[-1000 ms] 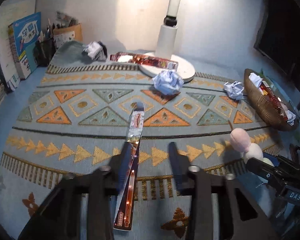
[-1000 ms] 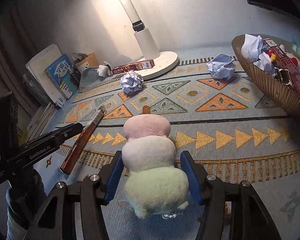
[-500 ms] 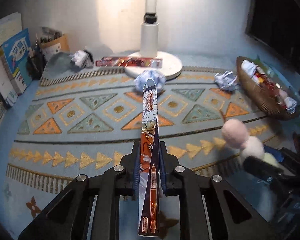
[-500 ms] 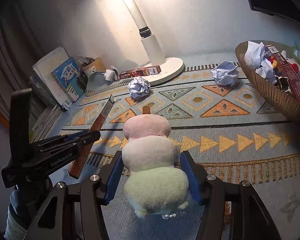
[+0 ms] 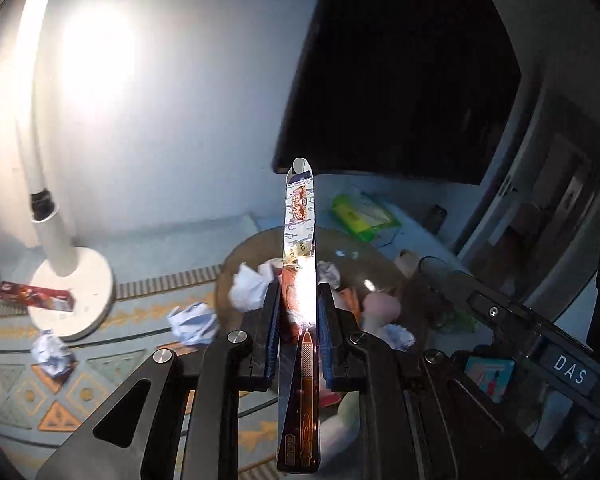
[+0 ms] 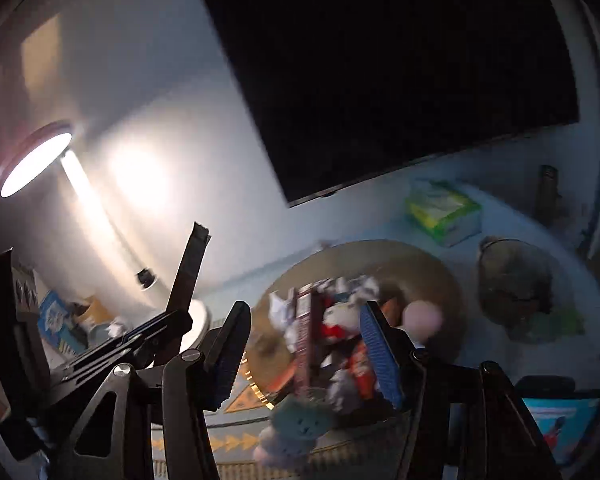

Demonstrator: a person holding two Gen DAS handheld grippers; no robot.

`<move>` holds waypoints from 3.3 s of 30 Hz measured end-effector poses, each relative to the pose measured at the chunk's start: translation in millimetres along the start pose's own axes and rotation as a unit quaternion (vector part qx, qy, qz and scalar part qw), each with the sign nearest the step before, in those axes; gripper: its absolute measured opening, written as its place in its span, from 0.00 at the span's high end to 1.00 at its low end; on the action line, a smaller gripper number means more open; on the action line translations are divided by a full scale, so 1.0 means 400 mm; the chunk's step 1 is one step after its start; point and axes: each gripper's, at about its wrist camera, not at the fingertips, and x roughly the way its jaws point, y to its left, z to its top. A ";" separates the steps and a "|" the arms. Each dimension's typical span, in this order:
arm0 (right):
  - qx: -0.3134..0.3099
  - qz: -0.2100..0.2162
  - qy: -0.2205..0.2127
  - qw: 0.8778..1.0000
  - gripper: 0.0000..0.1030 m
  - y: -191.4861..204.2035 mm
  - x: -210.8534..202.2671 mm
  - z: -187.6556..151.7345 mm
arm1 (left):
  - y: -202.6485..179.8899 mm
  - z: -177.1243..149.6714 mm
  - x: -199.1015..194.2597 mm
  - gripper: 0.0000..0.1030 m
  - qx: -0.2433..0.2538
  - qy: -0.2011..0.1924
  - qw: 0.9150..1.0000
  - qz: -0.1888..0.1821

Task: Organize objects
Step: 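Carry snack stick into the bowl and open left gripper while right holds plush, then withdraw left gripper while right gripper carries the plush toward the bowl, then lower the plush into the bowl and open the right gripper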

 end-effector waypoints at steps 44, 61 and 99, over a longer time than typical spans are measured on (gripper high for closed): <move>-0.220 -0.068 0.274 0.934 0.42 0.001 0.148 -0.370 | 0.421 -0.490 -0.179 0.27 -0.088 0.078 0.984 0.136; -0.186 0.044 0.274 0.943 0.23 -0.014 0.157 -0.403 | 0.434 -0.494 -0.179 0.27 -0.102 0.079 0.984 0.125; -0.040 -0.021 0.050 0.998 0.42 -0.011 0.104 -0.027 | 0.401 -0.496 -0.162 0.24 -0.063 0.091 0.984 0.143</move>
